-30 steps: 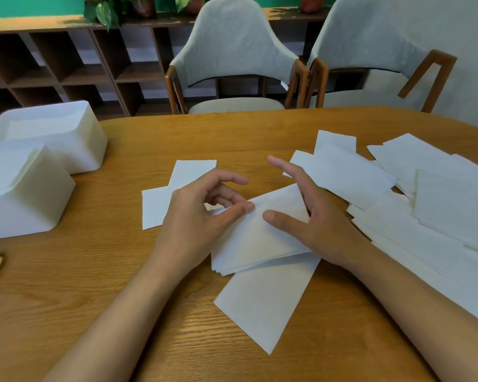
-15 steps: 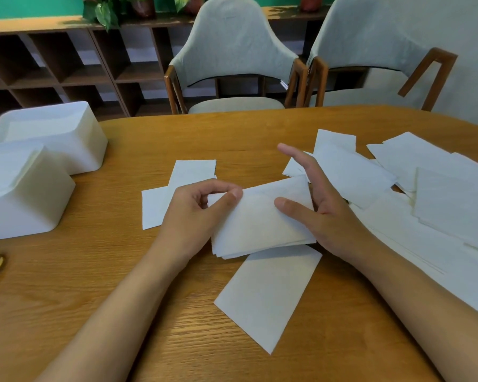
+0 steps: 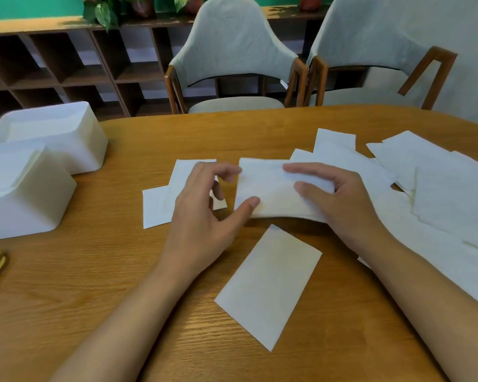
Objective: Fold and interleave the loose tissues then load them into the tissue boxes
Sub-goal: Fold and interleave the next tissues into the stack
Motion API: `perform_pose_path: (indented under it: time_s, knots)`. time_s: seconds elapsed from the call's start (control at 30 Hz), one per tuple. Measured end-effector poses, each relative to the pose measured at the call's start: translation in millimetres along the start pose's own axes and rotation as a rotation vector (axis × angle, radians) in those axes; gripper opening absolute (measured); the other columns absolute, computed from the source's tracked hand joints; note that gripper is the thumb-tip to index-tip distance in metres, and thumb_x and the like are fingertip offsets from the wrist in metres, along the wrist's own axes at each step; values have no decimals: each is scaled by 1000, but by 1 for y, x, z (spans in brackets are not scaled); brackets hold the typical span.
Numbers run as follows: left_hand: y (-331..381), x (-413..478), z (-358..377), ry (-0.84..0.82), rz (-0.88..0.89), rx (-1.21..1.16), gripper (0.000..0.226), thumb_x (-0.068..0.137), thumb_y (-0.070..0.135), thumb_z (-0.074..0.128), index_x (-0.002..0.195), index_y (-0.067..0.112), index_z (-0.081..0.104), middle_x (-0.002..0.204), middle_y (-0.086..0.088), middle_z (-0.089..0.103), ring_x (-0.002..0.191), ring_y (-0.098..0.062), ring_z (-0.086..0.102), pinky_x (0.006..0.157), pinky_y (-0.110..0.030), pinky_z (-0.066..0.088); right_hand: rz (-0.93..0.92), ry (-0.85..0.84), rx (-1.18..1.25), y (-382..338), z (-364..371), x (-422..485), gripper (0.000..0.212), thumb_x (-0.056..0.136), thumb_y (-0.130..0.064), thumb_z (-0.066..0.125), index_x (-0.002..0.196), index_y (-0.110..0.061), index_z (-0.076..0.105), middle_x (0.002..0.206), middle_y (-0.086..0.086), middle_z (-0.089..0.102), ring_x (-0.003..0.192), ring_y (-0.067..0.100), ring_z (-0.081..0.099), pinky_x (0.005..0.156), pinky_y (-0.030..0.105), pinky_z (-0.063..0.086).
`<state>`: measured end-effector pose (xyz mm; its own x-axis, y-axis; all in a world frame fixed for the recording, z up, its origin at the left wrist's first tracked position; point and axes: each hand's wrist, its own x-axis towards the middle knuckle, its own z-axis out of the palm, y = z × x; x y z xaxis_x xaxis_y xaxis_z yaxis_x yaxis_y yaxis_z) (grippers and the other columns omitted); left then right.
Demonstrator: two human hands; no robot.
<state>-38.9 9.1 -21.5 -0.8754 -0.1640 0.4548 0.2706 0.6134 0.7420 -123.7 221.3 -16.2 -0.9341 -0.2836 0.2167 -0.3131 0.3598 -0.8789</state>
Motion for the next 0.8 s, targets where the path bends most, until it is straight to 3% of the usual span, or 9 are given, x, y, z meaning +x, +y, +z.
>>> perform_pose_path:
  time_s: [0.1,0.2,0.3,0.43,0.6,0.67,0.8]
  knots:
    - [1,-5,2,-193,139,44,33,85,41,84,107,28,63,89,12,61,74,-18,58,59,-27,48,26,75,-16,2,-6,5,26,99,-29,62,103,-54,68,124,-37,53,113,-14,45,92,6,29]
    - [-4,-6,7,-410,188,181,39,82,65,74,106,36,64,84,18,60,77,-12,59,59,-28,50,31,94,-32,4,-4,5,26,99,-29,62,103,-54,68,130,-33,56,119,-12,44,92,5,27]
    - [-12,-4,6,-465,166,236,47,81,70,69,114,36,69,89,22,59,84,-7,58,64,-27,51,38,105,-47,4,0,4,24,99,-29,63,106,-51,68,135,-26,56,124,-5,41,91,4,26]
    - [-14,-3,6,-472,105,239,39,85,56,76,116,33,76,92,23,57,88,-4,57,68,-21,47,39,98,-67,3,1,3,23,99,-29,63,107,-50,67,124,-34,52,115,-8,43,89,2,27]
    - [-10,-3,5,-442,85,138,12,91,37,77,100,29,77,92,16,68,89,-7,64,75,-32,54,14,6,-54,3,3,2,20,99,-32,62,106,-49,69,116,-44,52,112,-18,45,92,4,28]
    - [-9,-3,4,-365,75,71,8,94,34,76,99,27,74,88,12,71,87,-12,68,76,-36,54,-1,-58,-15,1,3,1,16,98,-41,61,109,-43,72,112,-41,60,113,-20,49,93,7,29]
    - [-5,-1,3,-198,35,-107,17,87,25,83,98,27,71,86,9,72,86,-19,72,77,-35,58,-30,-178,-11,-2,5,-4,38,87,-62,53,111,-41,74,113,-37,66,115,-16,52,90,8,30]
